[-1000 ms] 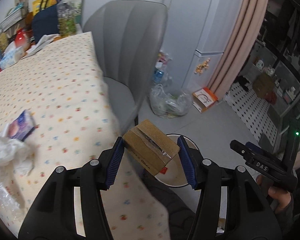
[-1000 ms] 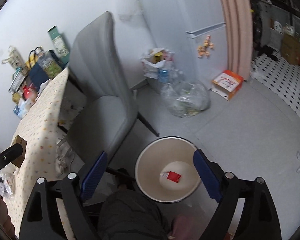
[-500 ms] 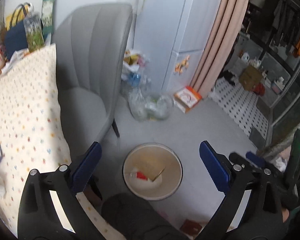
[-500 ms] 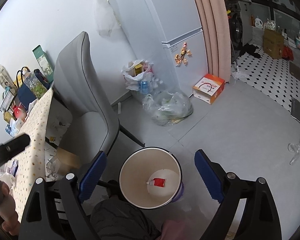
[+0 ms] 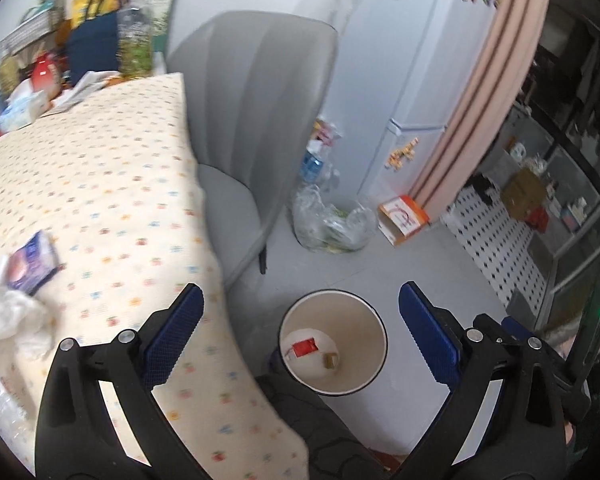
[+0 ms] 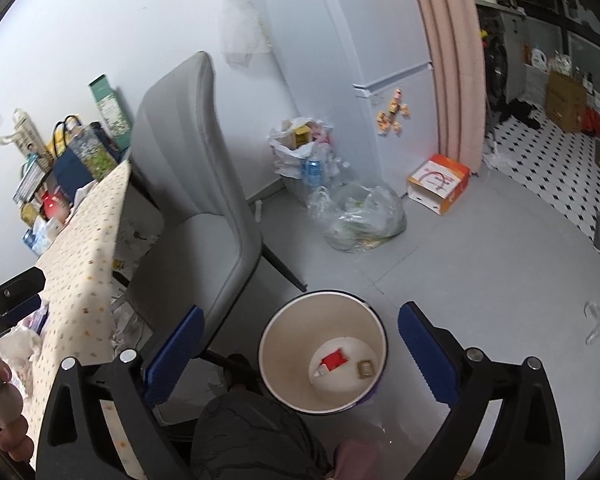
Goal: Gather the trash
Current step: 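Open the left tool to drop the cardboard box into the bin, then move both tools back over the table trash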
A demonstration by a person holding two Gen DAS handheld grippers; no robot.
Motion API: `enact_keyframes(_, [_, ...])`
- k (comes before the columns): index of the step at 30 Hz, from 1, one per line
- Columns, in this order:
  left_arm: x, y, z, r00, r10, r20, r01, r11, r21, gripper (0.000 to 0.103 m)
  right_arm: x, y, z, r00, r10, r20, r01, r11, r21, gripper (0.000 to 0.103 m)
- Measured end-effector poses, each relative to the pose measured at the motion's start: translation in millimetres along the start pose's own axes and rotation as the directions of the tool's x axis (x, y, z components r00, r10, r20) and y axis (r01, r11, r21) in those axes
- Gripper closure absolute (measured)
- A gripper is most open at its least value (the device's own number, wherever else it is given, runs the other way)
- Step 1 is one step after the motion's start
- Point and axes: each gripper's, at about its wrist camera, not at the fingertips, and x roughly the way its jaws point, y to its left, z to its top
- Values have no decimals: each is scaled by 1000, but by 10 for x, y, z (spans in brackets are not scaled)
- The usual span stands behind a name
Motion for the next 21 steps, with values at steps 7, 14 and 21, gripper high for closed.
enact_keyframes(7, [-361,383,-37,994,71,79,-64,994,-94,6,-135,435,-4,999,47,21,-45,996,-75,8])
enact_keyframes(14, [-776,709,-78,973,163,162,-138,978,-157,6,-334,957,-31,996,18,85,-2,984,-176,8])
enact_keyframes(21, [-1186,1028,-179,956,175,236,-127,971,-205,6,-583,1518,-105,985,115,127,-70,947,-312,8])
